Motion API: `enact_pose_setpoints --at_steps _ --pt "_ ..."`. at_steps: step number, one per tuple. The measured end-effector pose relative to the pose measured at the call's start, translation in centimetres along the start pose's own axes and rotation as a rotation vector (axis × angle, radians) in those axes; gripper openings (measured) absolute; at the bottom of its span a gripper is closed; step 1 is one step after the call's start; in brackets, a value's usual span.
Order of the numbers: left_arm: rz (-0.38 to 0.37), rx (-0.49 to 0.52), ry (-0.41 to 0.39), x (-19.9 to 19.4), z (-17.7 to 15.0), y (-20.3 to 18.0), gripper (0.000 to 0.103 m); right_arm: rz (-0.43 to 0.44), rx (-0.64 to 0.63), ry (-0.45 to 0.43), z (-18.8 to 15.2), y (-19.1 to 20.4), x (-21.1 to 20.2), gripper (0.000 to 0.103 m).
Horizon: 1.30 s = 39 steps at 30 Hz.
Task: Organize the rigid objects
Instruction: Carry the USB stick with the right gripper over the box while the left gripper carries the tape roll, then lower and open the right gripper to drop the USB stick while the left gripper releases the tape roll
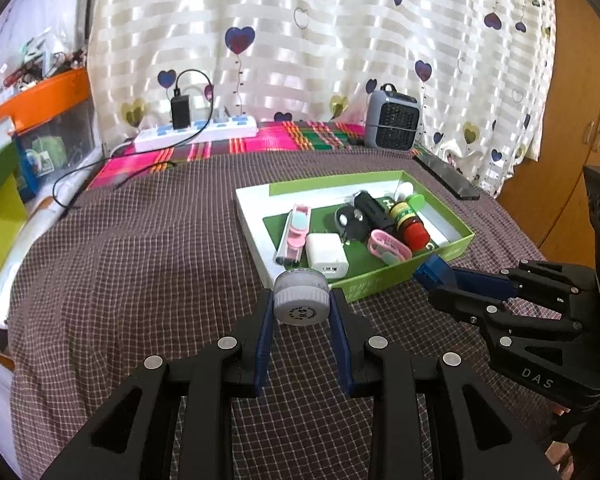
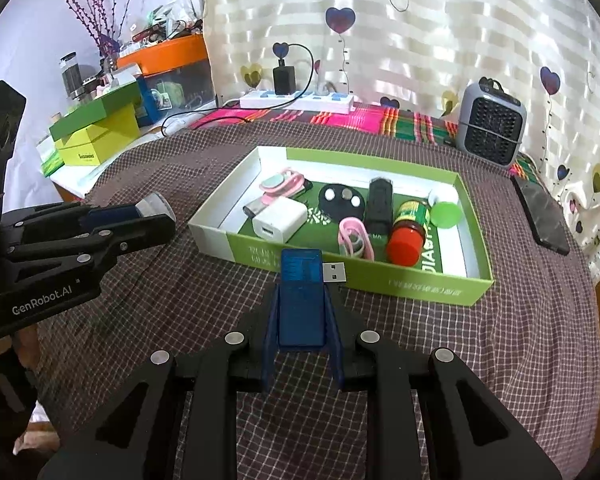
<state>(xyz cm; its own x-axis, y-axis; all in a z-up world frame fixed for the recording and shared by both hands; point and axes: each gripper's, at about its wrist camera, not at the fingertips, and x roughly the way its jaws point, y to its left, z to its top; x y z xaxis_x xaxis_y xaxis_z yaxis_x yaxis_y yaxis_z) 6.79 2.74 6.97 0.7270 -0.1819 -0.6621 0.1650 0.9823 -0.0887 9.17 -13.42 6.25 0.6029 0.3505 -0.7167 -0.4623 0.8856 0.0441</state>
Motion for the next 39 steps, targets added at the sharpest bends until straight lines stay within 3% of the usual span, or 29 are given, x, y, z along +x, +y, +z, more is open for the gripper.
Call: enact_pose_setpoints --at_steps 18,39 --pt "-0.029 0.024 -0.03 1.4 4.0 -0.2 0.026 -0.024 -0.022 -0.046 3.9 -1.7 -0.7 0.023" --pt "-0.098 0.026 0.067 9.5 6.4 -1.4 0.026 -0.064 0.051 0.073 5.4 -7.1 6.0 0.023"
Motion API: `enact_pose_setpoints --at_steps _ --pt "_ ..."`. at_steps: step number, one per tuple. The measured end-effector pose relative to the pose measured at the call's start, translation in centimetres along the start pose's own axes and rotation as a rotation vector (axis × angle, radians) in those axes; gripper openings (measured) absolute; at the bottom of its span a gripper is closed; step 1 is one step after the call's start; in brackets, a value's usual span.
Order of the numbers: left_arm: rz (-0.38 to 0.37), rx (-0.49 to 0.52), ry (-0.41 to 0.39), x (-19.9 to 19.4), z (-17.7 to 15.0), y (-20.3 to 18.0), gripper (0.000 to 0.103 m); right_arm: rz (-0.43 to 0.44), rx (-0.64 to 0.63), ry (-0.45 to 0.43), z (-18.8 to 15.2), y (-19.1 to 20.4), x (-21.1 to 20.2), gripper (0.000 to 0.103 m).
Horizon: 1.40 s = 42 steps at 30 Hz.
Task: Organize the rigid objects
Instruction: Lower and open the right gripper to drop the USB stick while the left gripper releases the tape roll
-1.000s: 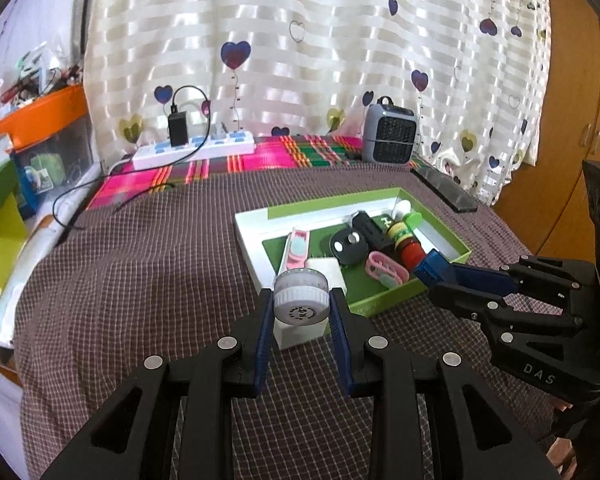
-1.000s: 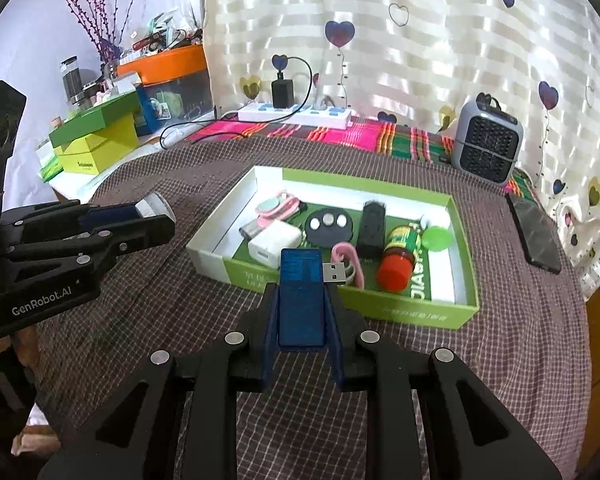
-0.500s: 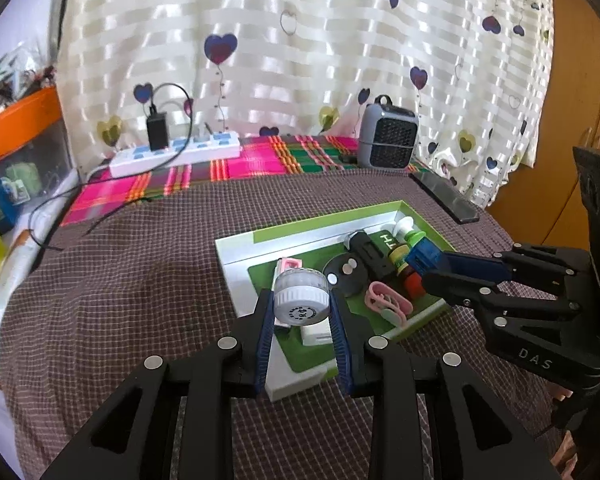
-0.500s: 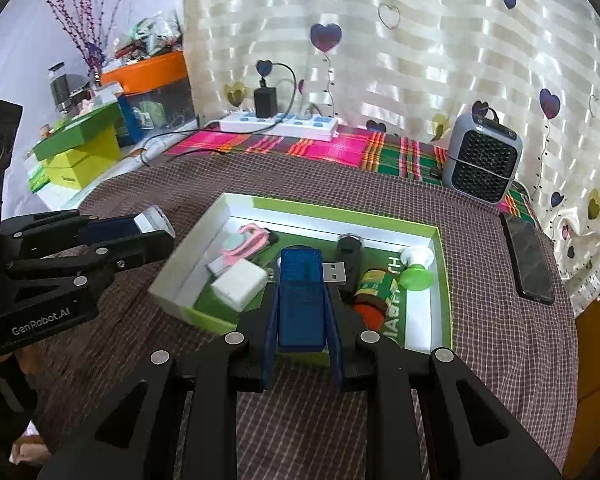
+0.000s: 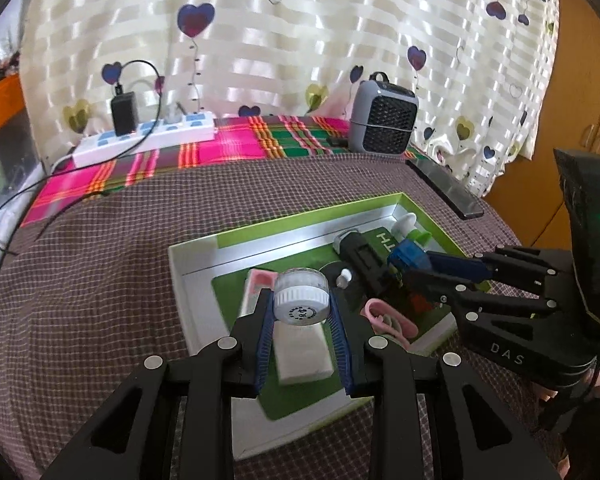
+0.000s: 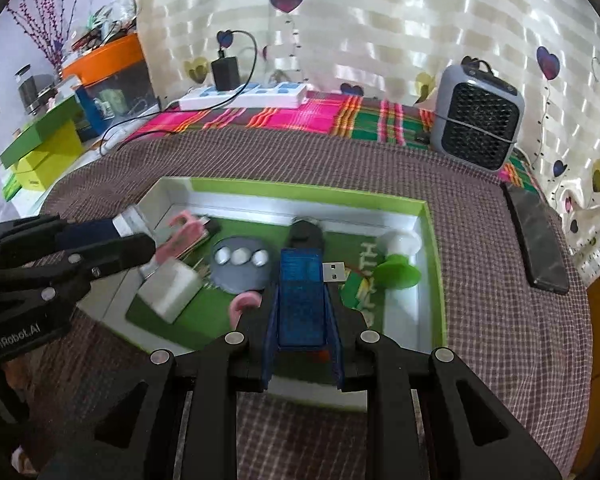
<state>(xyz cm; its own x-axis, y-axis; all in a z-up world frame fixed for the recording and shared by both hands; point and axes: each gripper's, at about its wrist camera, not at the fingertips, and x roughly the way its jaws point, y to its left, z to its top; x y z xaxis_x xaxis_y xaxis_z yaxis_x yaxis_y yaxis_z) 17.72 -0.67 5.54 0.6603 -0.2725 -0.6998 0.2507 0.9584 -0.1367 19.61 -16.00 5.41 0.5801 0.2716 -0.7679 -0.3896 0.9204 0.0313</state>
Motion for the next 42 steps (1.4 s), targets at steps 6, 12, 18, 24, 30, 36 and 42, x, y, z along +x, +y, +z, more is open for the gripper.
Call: enact_pose_setpoints --at_steps 6,12,18,24,30,36,42 --pt "-0.008 0.023 0.016 1.5 0.4 -1.1 0.026 -0.015 0.016 0.005 0.6 -1.2 0.5 0.023" --pt "-0.006 0.041 0.044 2.8 0.2 -1.8 0.026 -0.02 0.005 0.012 1.4 -1.7 1.1 0.023" --pt "-0.006 0.043 0.064 3.6 0.1 -1.9 0.026 -0.015 0.007 0.023 2.5 -1.9 2.1 0.023" --pt "0.005 0.049 0.072 4.3 0.0 -2.1 0.026 -0.016 0.007 0.046 3.3 -2.2 3.3 0.023" --pt "0.005 0.051 0.072 4.5 0.1 -2.0 0.026 -0.009 0.006 0.085 3.3 -2.7 5.0 0.023" --pt "0.004 0.056 0.075 4.6 0.3 -2.1 0.026 -0.012 0.002 0.098 3.2 -2.6 5.7 0.023" --pt "0.006 0.057 0.073 4.8 0.3 -2.0 0.026 -0.013 0.006 0.095 3.3 -2.7 6.0 0.023"
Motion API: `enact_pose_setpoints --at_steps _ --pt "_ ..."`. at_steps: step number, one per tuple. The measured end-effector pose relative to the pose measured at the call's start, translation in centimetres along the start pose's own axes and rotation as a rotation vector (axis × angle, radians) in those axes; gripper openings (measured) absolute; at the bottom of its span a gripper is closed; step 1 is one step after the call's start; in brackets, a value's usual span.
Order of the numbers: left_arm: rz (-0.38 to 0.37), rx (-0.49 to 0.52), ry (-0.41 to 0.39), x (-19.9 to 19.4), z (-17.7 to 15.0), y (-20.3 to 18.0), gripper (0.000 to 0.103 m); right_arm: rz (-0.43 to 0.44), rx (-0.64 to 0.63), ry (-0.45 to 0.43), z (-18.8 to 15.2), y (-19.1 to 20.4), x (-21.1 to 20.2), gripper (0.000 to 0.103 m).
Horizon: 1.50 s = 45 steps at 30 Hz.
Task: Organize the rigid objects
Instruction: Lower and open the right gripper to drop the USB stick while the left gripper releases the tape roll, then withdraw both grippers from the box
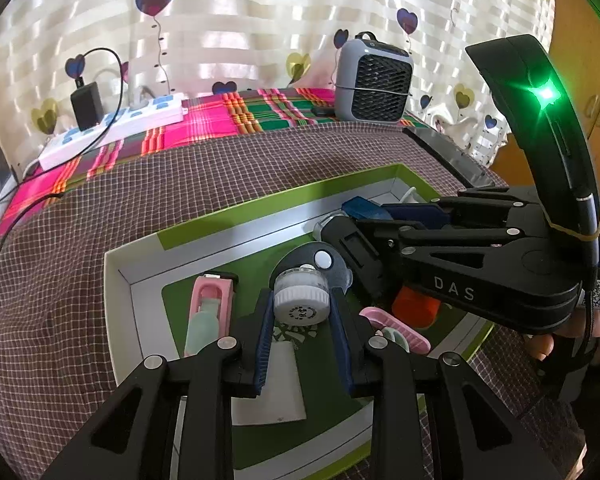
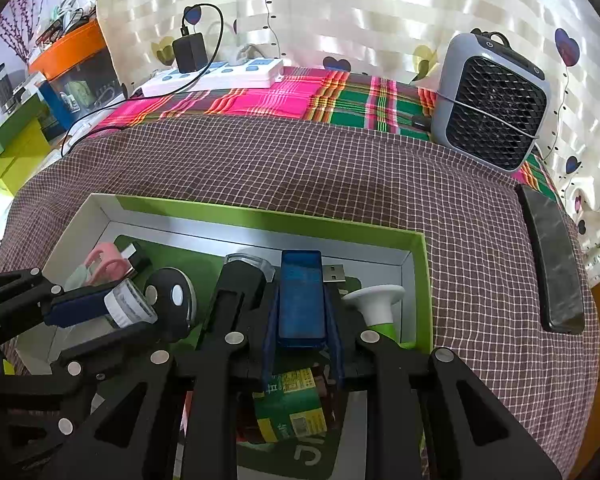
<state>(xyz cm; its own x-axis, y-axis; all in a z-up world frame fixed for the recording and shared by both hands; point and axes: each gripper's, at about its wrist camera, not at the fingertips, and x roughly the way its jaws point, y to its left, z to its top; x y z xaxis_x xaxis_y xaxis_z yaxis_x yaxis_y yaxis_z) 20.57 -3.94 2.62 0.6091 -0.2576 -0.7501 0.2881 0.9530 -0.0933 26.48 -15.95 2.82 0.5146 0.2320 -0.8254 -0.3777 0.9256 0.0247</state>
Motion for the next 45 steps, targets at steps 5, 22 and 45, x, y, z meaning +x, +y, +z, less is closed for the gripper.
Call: enact_pose_setpoints --at_steps 5,22,45 --pt "-0.002 -0.001 0.004 0.1 0.1 -0.1 0.026 -0.002 -0.006 -0.002 0.0 0.2 0.1 0.023" --pt "0.021 -0.006 0.002 0.0 -0.1 0.0 0.035 0.002 -0.001 -0.015 -0.4 0.4 0.4 0.026" --pt "0.138 -0.084 -0.1 -7.5 -3.0 -0.8 0.044 -0.008 0.082 -0.179 -3.9 1.7 -7.7 0.049"
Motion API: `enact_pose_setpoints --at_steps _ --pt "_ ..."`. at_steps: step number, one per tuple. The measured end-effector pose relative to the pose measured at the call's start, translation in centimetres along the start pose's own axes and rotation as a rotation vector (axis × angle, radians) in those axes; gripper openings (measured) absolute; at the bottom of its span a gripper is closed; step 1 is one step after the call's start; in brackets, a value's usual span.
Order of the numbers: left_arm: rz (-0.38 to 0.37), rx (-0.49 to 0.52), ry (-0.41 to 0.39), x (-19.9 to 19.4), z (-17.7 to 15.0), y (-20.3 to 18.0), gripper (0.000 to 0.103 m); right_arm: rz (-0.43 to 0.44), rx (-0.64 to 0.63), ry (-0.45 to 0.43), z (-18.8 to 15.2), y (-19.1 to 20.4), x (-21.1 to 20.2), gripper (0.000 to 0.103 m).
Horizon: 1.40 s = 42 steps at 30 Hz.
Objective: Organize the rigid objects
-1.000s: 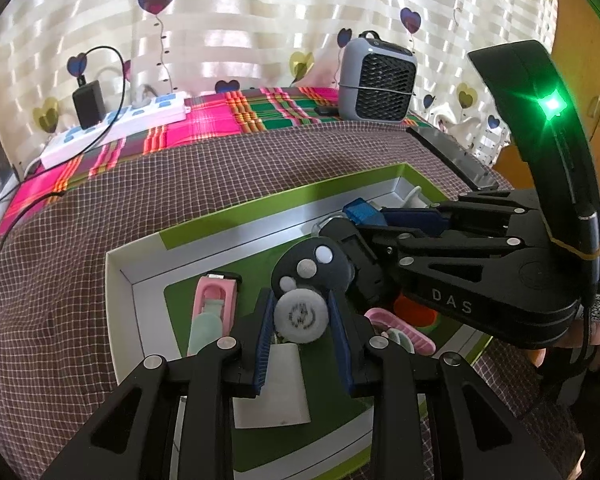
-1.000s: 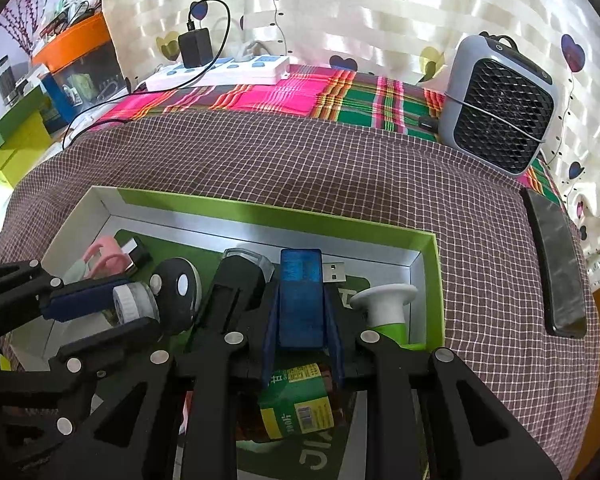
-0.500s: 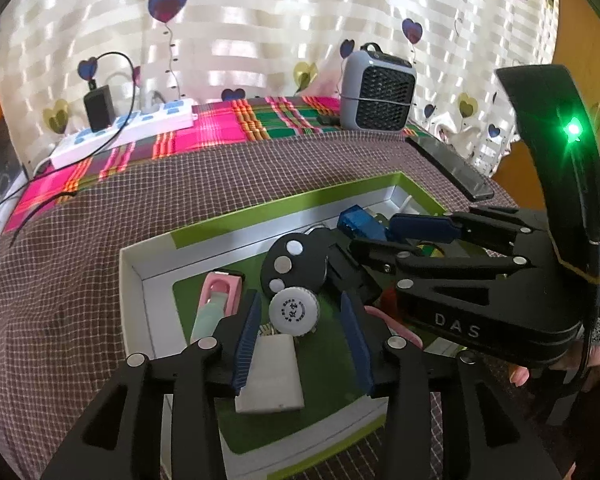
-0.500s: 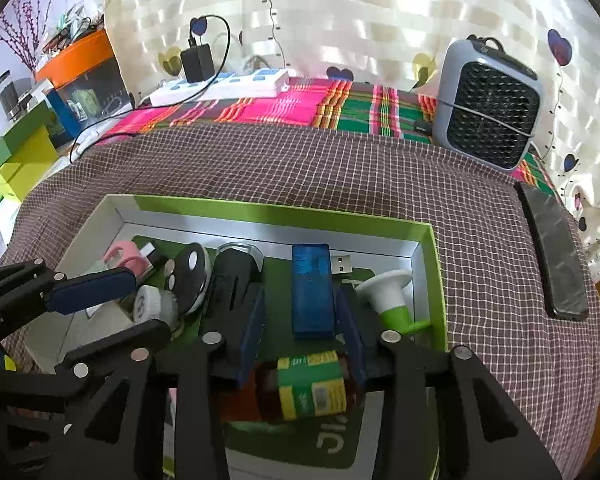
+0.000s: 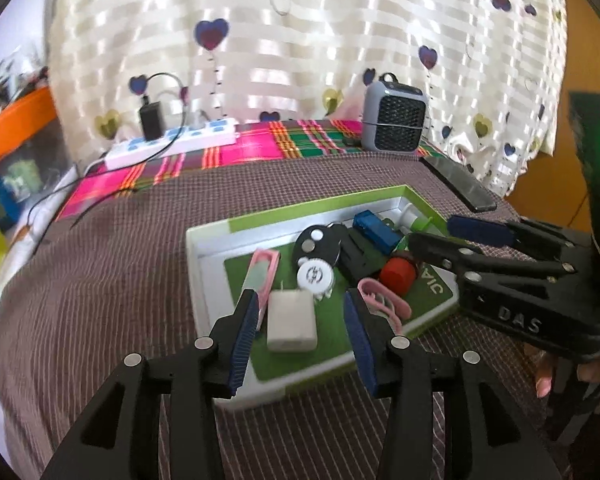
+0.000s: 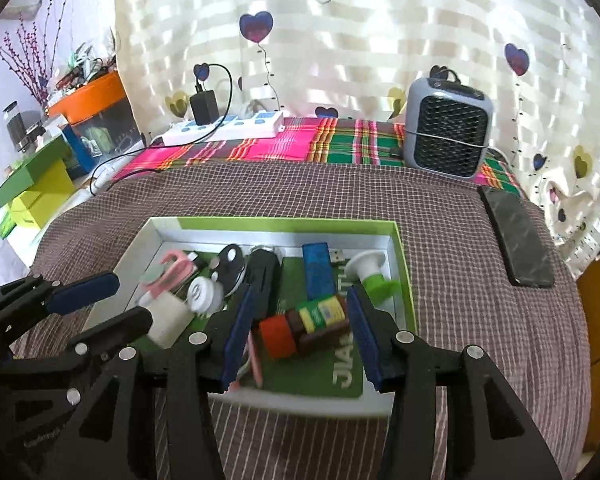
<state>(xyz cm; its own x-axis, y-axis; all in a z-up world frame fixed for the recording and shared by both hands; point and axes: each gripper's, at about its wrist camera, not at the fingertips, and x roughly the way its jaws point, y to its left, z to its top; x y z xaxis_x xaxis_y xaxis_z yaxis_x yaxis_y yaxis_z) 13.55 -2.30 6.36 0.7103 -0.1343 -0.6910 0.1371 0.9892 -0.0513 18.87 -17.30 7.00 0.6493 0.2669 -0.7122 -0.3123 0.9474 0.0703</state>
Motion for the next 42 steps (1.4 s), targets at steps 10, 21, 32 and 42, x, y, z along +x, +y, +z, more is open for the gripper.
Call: enact_pose_setpoints --at_steps 10,21,32,42 --pt "0.067 -0.084 0.053 -2.1 -4.7 1.4 0.044 -0.027 0.029 0.024 -4.4 1.6 -2.6 0.049" --pt "0.117 -0.1 0.099 -2.4 -9.0 1.1 0.044 -0.073 0.049 0.108 -9.5 1.9 -2.1 0.049" --pt "0.14 -0.108 0.103 -1.7 -9.5 -0.1 0.051 -0.152 0.05 0.115 -10.3 1.5 -2.4 0.06" --pt "0.194 -0.09 0.115 -1.0 -9.0 -0.9 0.056 -0.153 0.067 0.121 -10.2 1.2 -2.2 0.066"
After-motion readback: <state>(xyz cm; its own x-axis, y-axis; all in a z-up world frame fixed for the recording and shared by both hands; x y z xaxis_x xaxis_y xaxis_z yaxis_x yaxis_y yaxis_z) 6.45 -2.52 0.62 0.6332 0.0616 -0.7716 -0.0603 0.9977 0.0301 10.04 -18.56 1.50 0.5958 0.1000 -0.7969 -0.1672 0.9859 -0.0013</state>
